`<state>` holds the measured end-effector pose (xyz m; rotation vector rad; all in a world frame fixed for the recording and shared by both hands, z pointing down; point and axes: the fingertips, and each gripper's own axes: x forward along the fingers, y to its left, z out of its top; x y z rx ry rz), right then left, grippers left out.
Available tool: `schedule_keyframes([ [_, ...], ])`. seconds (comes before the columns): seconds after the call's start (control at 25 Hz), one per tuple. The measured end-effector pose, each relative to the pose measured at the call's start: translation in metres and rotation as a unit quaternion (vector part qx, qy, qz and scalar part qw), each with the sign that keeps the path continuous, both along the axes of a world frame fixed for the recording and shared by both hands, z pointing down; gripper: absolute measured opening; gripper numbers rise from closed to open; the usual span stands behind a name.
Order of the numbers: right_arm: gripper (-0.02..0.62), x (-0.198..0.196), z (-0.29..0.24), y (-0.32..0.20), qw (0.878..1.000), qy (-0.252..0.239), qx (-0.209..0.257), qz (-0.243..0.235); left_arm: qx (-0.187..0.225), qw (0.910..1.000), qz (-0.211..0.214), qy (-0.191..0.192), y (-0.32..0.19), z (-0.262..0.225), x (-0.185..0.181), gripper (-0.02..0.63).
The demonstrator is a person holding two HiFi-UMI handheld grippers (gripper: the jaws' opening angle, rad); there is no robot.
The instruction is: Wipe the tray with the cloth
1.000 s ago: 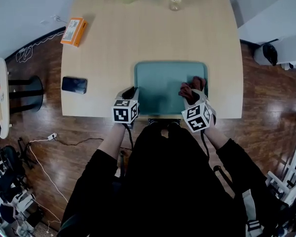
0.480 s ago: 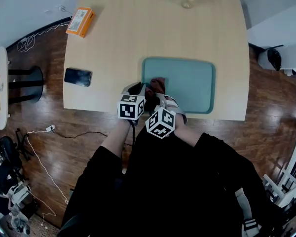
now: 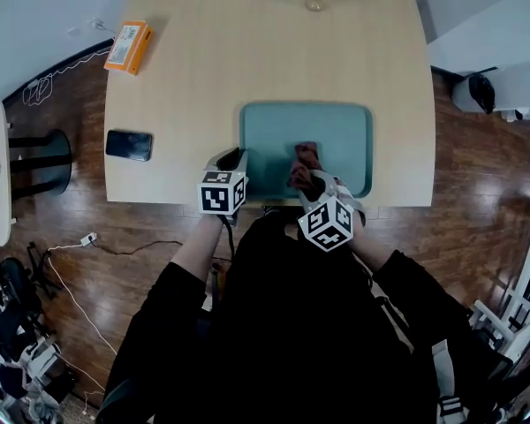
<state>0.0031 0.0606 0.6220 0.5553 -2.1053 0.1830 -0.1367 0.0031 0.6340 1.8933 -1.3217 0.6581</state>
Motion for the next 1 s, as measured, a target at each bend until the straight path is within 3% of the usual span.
schedule_keyframes([
  [0.24, 0.110, 0.131, 0.004, -0.020, 0.994, 0.034, 0.012, 0.107, 0.002, 1.0000, -0.001, -0.006, 0.002, 0.002, 0.003, 0.028],
  [0.4, 0.110, 0.161, -0.002, -0.032, 0.990, 0.034, 0.014, 0.134, 0.003, 1.0000, -0.001, -0.008, 0.001, 0.001, 0.004, 0.029],
  [0.64, 0.110, 0.124, 0.001, -0.012, 0.995, 0.045, 0.013, 0.085, 0.000, 1.0000, -0.002, -0.004, 0.001, 0.000, 0.007, 0.029],
  [0.84, 0.110, 0.041, 0.001, 0.011, 1.000, 0.023, 0.010, -0.002, 0.001, 1.0000, -0.003, -0.003, 0.000, 0.000, 0.004, 0.029],
  [1.0, 0.110, -0.033, -0.001, 0.025, 0.996, 0.007, 0.021, -0.088, -0.001, 1.0000, -0.004, 0.000, 0.001, -0.001, 0.005, 0.028],
])
